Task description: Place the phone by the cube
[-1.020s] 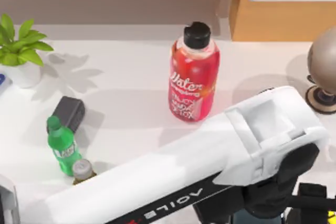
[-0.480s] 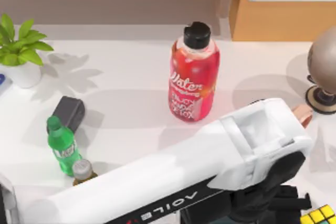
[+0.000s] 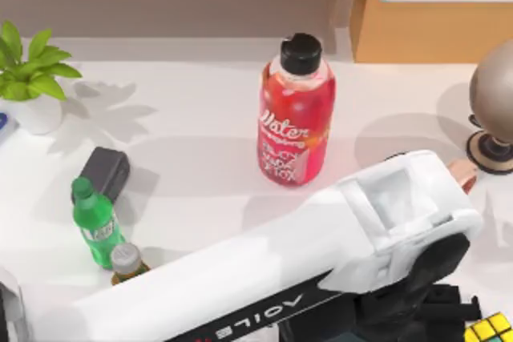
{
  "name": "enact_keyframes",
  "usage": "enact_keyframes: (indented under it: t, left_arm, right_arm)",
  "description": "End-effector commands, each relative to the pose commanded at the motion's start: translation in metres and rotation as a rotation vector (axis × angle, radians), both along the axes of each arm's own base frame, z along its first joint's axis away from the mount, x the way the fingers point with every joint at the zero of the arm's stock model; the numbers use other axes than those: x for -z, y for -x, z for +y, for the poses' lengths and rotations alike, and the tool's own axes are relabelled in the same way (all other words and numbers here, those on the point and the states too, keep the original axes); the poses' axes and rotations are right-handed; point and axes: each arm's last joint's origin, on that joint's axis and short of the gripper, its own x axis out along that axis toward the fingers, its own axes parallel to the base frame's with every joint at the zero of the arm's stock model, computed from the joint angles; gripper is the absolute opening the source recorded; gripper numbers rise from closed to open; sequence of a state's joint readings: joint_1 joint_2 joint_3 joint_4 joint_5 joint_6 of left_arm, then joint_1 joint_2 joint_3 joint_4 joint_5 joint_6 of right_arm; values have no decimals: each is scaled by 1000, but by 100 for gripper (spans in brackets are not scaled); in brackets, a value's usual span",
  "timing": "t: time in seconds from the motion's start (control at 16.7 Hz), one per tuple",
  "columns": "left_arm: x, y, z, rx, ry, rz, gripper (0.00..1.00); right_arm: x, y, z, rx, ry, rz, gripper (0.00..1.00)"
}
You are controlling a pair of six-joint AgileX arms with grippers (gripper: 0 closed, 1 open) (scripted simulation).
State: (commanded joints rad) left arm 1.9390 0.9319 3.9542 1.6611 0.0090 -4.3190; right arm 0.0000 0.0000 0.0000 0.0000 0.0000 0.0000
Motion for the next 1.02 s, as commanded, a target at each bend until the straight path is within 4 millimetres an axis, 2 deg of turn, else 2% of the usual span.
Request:
enact_keyframes:
  t: [1.02]
  left_arm:
    - [-68,56,-22,104,279,-18,0]
  right_arm:
    - [0,0,0,0,0,0,100]
